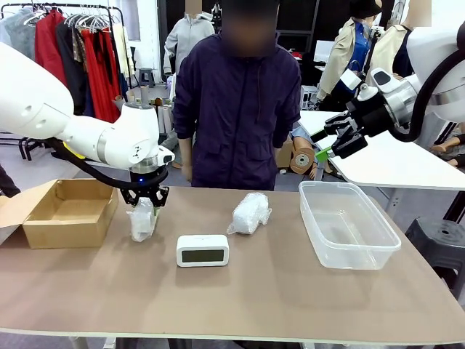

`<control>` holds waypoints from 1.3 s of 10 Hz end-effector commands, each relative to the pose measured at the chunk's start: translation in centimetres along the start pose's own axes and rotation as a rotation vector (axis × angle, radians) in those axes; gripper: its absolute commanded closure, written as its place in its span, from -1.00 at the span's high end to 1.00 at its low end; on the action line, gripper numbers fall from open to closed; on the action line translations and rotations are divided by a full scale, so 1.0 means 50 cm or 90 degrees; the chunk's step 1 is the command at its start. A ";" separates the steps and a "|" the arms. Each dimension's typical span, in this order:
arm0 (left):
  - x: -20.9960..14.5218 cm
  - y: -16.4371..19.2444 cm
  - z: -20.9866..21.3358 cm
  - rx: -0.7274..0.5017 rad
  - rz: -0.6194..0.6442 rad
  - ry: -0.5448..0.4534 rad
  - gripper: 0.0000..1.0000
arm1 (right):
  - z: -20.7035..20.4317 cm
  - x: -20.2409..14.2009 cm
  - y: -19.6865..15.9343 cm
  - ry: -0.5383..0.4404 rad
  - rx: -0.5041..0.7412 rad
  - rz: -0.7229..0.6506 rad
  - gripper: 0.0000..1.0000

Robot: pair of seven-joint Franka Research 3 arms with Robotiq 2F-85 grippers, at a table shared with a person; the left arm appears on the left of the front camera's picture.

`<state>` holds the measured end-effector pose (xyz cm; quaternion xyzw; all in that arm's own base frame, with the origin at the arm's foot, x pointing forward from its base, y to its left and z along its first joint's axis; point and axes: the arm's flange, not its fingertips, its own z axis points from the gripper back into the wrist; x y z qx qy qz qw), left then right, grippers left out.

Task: Separate and place wrapped and unwrapped clocks.
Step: Pick up the Digital clock indicated by the person.

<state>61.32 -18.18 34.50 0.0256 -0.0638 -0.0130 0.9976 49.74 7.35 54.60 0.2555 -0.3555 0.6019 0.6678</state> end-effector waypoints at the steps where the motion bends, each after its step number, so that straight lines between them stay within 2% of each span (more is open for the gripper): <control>1: -0.003 0.010 0.038 -0.008 -0.014 0.012 -1.00 | 0.002 0.003 0.000 -0.006 0.001 0.002 1.00; 3: -0.009 0.017 0.114 -0.008 -0.023 0.013 -1.00 | 0.002 0.003 0.000 -0.006 0.001 0.002 1.00; 7: -0.021 0.022 0.347 0.008 -0.069 -0.013 -1.00 | 0.002 0.003 0.000 -0.006 0.001 0.002 1.00; 9: -0.018 0.020 0.432 -0.015 -0.103 -0.049 -1.00 | 0.002 0.003 0.000 -0.006 0.001 0.002 1.00; 11: -0.015 0.029 0.520 -0.038 -0.098 -0.104 -1.00 | 0.002 0.003 0.000 -0.006 0.001 0.002 1.00; 13: -0.003 0.034 0.576 -0.058 -0.104 -0.123 -1.00 | 0.002 0.003 0.000 -0.006 0.001 0.002 1.00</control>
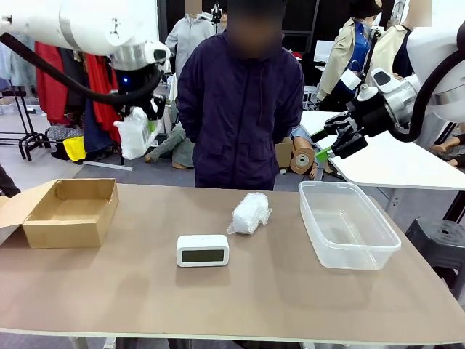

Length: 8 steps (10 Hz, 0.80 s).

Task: Separate and place wrapped and unwrapped clocks.
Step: Pick up the Digital clock indicated by the person.

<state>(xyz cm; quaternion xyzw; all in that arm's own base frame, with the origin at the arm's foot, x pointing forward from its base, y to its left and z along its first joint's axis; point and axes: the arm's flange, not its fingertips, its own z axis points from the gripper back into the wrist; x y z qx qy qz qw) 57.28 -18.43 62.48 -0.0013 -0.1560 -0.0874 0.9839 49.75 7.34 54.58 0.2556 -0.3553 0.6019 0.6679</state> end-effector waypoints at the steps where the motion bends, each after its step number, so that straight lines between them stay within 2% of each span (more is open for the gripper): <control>1: 0.010 0.011 0.033 -0.014 -0.012 -0.022 -1.00 | 0.002 0.003 0.000 -0.006 0.001 0.002 1.00; 3: 0.005 0.007 0.062 -0.015 -0.020 -0.057 -1.00 | 0.002 0.003 0.000 -0.006 0.001 0.002 1.00; 5: 0.007 0.009 0.044 -0.029 -0.041 -0.056 -1.00 | 0.002 0.003 0.000 -0.006 0.001 0.002 1.00; 6: 0.014 0.000 0.064 -0.008 -0.011 -0.048 -1.00 | 0.002 0.003 0.000 -0.006 0.001 0.002 1.00; 8: 0.014 0.000 0.064 -0.008 -0.011 -0.048 -1.00 | 0.002 0.003 0.000 -0.006 0.001 0.002 1.00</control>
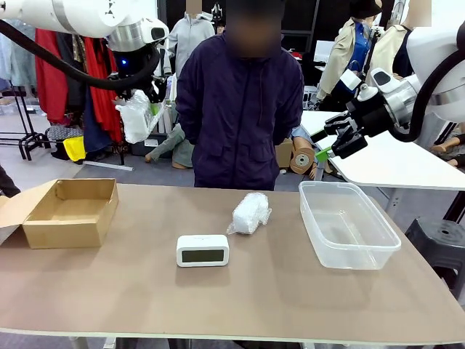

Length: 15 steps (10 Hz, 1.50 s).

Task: Separate and place wrapped and unwrapped clocks.
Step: Pick up the Digital clock indicated by the person, then if the picked Digital clock is wrapped, place it in the Package Box ; if not, place it in the Organizing box.

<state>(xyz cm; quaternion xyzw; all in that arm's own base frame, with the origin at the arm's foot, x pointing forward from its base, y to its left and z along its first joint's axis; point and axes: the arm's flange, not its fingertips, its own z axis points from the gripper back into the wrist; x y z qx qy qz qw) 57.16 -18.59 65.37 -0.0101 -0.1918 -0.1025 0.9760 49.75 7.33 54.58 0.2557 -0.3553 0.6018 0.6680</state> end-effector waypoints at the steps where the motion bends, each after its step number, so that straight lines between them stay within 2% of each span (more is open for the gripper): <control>1: -0.001 0.002 0.009 0.002 0.007 0.000 -1.00 | 0.002 0.003 0.000 -0.006 0.001 0.002 1.00; 15: -0.001 0.002 0.009 0.002 0.007 0.000 -1.00 | 0.002 0.003 0.000 -0.006 0.001 0.002 1.00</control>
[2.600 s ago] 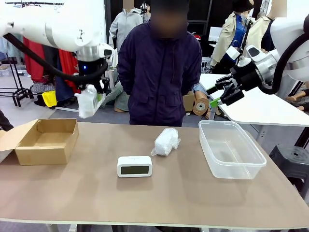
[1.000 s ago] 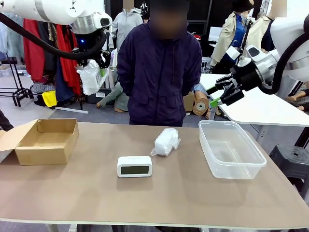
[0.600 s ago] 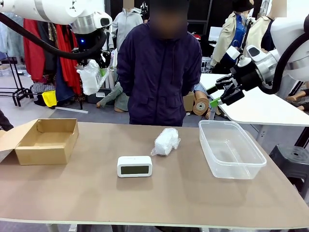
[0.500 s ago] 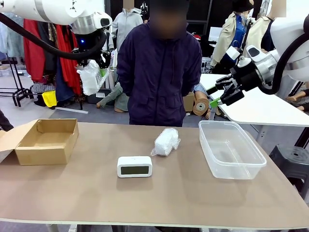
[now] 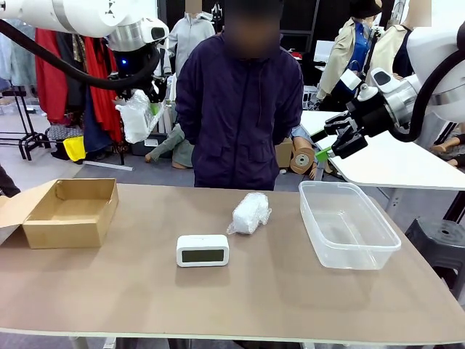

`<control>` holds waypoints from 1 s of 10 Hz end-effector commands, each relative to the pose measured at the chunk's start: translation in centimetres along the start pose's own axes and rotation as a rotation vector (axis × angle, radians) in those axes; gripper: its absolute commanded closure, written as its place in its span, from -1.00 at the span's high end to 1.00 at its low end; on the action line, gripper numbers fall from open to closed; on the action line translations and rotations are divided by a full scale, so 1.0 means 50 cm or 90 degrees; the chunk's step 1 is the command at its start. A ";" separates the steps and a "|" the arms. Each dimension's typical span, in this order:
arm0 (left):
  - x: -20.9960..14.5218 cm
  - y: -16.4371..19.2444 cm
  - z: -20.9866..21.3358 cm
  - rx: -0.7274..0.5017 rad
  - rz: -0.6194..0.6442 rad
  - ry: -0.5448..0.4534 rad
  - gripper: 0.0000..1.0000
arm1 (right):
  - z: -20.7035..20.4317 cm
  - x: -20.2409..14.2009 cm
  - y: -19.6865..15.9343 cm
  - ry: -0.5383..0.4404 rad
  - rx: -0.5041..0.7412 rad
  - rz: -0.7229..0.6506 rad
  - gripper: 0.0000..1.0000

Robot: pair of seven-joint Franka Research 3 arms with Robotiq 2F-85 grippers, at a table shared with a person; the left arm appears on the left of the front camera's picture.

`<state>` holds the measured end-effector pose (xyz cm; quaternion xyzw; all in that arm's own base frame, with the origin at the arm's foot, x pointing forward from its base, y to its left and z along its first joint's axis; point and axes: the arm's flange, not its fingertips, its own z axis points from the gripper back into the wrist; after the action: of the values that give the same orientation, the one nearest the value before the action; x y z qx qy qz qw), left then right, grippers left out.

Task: Separate and place wrapped and unwrapped clocks.
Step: If the picked Digital clock is wrapped, place it in the Package Box ; if not, place it in the Organizing box.

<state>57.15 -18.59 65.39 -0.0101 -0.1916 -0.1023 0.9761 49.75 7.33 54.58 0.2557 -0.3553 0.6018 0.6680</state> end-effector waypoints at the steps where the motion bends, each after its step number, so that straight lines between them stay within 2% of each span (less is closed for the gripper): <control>1: 0.000 0.000 0.000 0.000 0.000 0.000 -1.00 | 0.002 0.003 0.000 -0.006 0.001 0.002 1.00; 2: -0.010 -0.004 -0.006 0.068 0.029 0.026 -1.00 | 0.002 0.003 0.000 -0.006 0.001 0.002 1.00; 5: -0.069 0.066 -0.025 0.074 0.048 0.067 -1.00 | 0.002 0.003 0.000 -0.006 0.001 0.002 1.00; 7: -0.127 0.118 -0.071 0.084 0.070 0.092 -1.00 | 0.002 0.003 0.000 -0.006 0.001 0.002 1.00; 10: -0.198 0.204 -0.159 0.154 0.080 0.076 -1.00 | 0.002 0.003 0.000 -0.006 0.001 0.002 1.00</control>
<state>54.37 -8.24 55.66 0.0814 -0.1173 -0.0194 0.9896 49.74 7.32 54.57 0.2557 -0.3551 0.6018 0.6680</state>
